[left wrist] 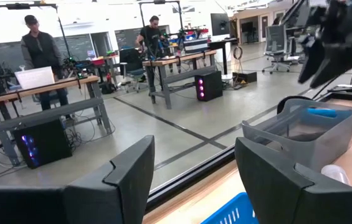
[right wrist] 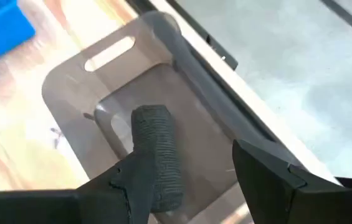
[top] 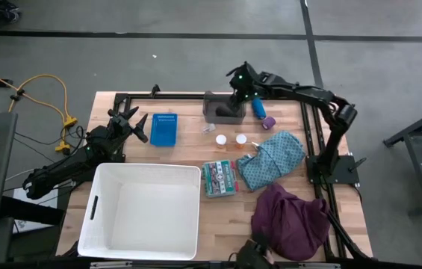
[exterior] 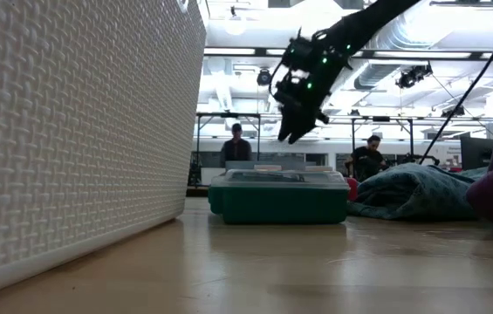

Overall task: Pick & place medical supplies in basket/bin
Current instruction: Put the purple bandage into the black bin

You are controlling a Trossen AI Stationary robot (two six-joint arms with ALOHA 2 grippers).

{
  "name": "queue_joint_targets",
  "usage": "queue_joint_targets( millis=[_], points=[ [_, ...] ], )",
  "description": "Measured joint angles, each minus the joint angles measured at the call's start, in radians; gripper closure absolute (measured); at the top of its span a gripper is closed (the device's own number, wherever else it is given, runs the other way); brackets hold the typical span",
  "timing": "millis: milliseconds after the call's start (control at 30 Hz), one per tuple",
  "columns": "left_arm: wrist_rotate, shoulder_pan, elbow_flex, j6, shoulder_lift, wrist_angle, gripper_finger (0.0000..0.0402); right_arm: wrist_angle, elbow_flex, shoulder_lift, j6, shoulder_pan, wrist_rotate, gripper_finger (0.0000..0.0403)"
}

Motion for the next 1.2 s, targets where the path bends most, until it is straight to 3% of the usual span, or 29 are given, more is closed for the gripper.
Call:
queue_joint_targets(
  millis=[400, 967, 1200],
  points=[
    [0.0, 0.0, 0.0, 0.0, 0.0, 0.0, 0.0185, -0.085, 0.0, -0.053, -0.017, 0.0, 0.011, 0.0206],
    [0.0, 0.0, 0.0, 0.0, 0.0, 0.0, 0.0185, -0.423, 0.0, -0.053, 0.104, -0.066, 0.005, 0.0206],
    [0.0, 0.0, 0.0, 0.0, 0.0, 0.0, 0.0185, -0.478, 0.0, -0.061, 0.125, -0.083, 0.008, 0.0206]
  ],
)
